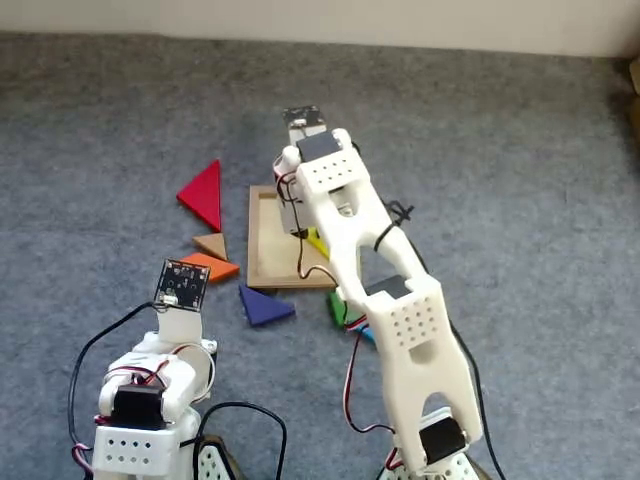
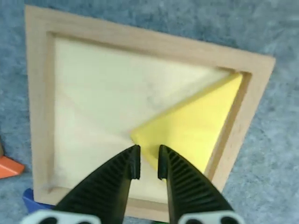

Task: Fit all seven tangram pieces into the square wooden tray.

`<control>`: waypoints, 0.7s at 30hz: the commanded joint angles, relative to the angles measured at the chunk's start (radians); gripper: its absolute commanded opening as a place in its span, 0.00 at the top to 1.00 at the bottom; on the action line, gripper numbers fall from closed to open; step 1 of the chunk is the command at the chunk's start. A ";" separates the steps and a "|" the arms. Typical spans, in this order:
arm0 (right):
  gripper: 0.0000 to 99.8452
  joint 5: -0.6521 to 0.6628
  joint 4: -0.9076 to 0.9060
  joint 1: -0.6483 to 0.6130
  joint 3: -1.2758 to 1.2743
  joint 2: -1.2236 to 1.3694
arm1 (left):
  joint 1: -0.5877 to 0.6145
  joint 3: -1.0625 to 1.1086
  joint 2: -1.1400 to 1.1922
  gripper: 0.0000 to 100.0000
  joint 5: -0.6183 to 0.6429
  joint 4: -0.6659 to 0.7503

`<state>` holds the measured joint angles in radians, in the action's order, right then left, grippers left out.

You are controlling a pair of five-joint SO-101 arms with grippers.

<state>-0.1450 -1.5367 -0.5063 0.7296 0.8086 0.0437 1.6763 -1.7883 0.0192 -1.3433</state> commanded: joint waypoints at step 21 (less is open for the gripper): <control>0.93 0.089 -0.068 0.113 0.116 -0.024 | 0.013 0.019 -0.021 1.00 -0.002 -0.005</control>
<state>-0.0698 -1.6210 -0.4127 0.7833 0.8101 0.0437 1.6763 -1.7883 0.0192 -1.3433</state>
